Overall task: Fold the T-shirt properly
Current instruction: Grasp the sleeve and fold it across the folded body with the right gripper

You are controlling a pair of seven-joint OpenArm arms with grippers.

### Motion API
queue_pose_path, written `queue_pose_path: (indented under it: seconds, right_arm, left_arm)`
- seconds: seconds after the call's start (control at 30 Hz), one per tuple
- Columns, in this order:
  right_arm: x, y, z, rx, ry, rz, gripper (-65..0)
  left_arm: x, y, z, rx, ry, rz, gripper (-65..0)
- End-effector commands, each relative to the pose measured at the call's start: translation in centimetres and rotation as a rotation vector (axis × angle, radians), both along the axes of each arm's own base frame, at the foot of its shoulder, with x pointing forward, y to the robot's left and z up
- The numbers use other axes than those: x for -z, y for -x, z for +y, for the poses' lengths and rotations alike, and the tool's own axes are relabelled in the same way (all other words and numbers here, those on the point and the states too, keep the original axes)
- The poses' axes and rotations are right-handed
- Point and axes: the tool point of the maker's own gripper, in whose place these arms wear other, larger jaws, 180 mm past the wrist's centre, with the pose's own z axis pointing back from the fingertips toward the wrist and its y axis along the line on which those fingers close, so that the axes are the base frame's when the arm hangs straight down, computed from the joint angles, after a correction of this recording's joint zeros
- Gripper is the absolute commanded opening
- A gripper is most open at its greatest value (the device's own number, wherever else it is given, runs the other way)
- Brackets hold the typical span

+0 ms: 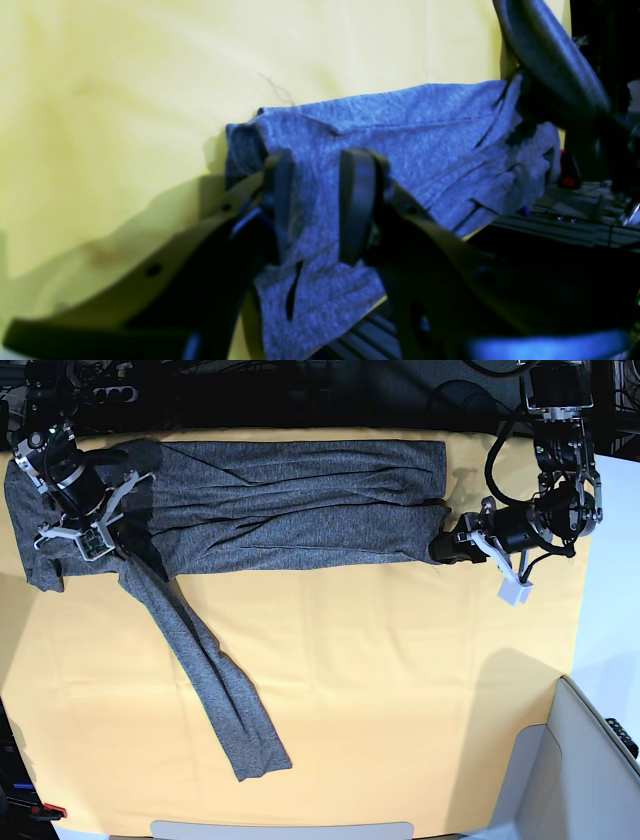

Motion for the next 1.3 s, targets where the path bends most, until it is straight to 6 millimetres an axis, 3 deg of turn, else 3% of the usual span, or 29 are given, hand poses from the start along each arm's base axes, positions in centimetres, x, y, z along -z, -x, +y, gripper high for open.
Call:
queue_pose_path:
  seconds: [0.0,0.17,0.5,0.73,0.83,1.03,1.13,1.27]
  right_arm:
    - [-1.1,-0.3,0.2,-0.020,-0.003,-0.039,-65.0]
    - [0.4,2.2,2.2,-0.162,0.003,0.044,-65.0]
    - [2.4,5.0,2.1,-0.163,0.006,0.135,-65.0]
    - [2.8,5.4,1.4,-0.179,0.041,0.167,-64.4]
    - [2.8,5.1,0.8,-0.158,0.063,0.180,-56.3]
    - [2.3,4.1,0.9,-0.154,0.061,0.154,-30.8]
    - [0.9,1.8,1.3,-0.137,0.046,0.080,-22.0]
    - [-2.3,-2.8,2.1,-0.063,-0.040,-0.083,-19.8]
  left_arm:
    - [-1.2,-0.7,0.3,-0.002,0.003,-0.041,-48.7]
    - [-1.2,-0.8,0.3,-0.003,0.004,-0.042,-48.7]
    - [-1.2,-0.8,0.3,-0.004,0.004,-0.043,-48.7]
    - [-1.1,-0.7,0.1,0.001,0.006,-0.041,-48.7]
    - [-1.1,-0.7,0.1,0.001,0.006,-0.041,-48.7]
    - [-1.1,-0.7,0.0,0.001,0.008,-0.041,-48.7]
    - [-1.1,-0.7,0.0,0.001,0.008,-0.041,-48.7]
    - [-1.1,-0.7,0.0,0.001,0.008,-0.041,-48.7]
